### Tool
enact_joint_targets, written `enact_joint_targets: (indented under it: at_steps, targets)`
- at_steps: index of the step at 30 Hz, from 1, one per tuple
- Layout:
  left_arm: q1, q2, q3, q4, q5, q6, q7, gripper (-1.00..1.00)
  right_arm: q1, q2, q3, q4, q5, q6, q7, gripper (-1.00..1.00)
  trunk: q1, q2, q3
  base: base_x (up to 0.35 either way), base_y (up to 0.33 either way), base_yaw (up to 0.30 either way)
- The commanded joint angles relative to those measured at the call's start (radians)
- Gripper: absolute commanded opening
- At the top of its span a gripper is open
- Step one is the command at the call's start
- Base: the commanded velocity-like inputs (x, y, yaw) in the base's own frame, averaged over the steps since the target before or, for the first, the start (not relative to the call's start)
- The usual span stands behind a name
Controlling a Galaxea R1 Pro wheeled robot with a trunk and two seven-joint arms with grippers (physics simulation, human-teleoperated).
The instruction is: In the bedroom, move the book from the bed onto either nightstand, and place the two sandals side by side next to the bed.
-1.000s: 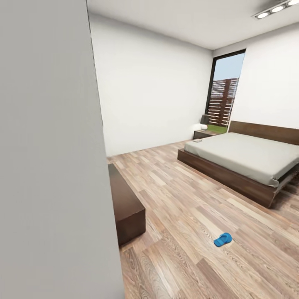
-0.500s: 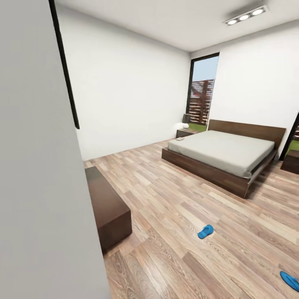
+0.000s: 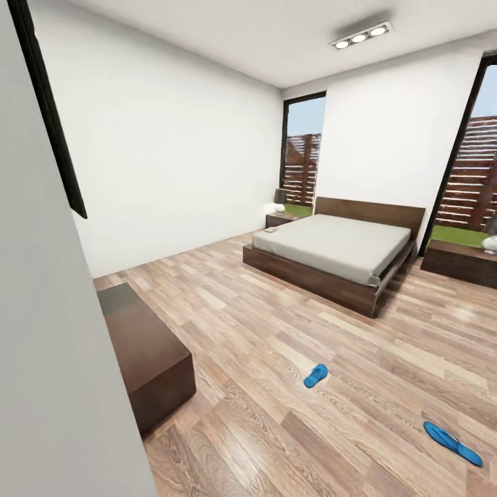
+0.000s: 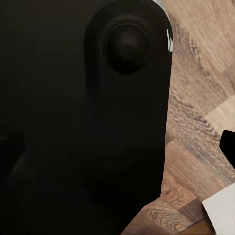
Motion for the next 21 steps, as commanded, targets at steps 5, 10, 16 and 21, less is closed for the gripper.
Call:
enact_joint_targets:
  at_steps: [5,10,16,21]
  targets:
    - [0.000,0.000,-0.001,0.000,-0.001,-0.003,0.001,1.00,0.000,0.000,0.001,0.000,0.000,-0.001,0.001,1.00,0.000,0.000,-0.001,0.000,0.000,-0.277]
    - [0.000,0.000,-0.001,0.000,0.000,-0.003,0.001,1.00,0.000,0.001,0.001,0.000,0.000,-0.001,0.001,1.00,0.000,0.000,-0.001,0.000,0.000,-0.277]
    - [0.000,0.000,-0.001,0.000,-0.001,-0.003,0.001,1.00,0.000,0.000,0.001,0.000,-0.001,-0.001,0.001,1.00,0.000,0.000,-0.001,0.000,0.000,-0.275]
    - [0.000,0.000,-0.001,0.000,0.000,-0.003,0.001,1.00,0.000,0.000,0.000,0.000,-0.001,-0.001,0.001,1.00,0.000,0.000,-0.001,0.000,0.000,-0.273]
